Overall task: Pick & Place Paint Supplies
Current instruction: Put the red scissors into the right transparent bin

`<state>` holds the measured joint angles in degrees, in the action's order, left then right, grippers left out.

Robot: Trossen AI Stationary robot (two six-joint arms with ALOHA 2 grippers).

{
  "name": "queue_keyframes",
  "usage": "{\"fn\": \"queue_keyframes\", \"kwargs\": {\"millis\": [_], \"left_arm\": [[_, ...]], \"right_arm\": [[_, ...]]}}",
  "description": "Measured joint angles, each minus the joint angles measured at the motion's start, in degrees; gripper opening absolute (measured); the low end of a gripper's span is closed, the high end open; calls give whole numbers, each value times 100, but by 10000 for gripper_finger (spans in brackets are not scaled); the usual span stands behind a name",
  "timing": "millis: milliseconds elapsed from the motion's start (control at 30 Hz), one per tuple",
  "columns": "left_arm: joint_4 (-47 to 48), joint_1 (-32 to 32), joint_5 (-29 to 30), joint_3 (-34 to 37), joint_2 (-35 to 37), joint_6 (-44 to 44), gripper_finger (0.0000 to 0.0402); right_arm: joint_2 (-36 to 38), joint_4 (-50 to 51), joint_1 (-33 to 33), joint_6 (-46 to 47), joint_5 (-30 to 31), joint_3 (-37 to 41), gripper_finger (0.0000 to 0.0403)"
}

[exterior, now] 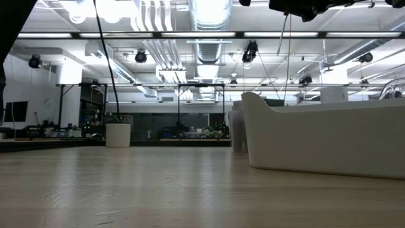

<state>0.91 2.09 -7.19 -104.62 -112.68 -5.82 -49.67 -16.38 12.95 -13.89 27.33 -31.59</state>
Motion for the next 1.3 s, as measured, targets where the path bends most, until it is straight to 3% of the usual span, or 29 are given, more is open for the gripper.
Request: {"fn": "queue_keyframes", "kwargs": {"millis": [400,633,1067,1300], "left_arm": [[90,7,15,0,42,-13,295],[882,34,75,5,304,4,296],[2426,37,1755,8,751,-14,296],[2661,37,2303,7,763,-15,296]], "right_arm": [[0,6,2,-28,-11,0,141],[12,23,4,-48,157,0,142],[17,163,4,31,322,0,143],[11,1103,4,857,1433,-253,143]]}}
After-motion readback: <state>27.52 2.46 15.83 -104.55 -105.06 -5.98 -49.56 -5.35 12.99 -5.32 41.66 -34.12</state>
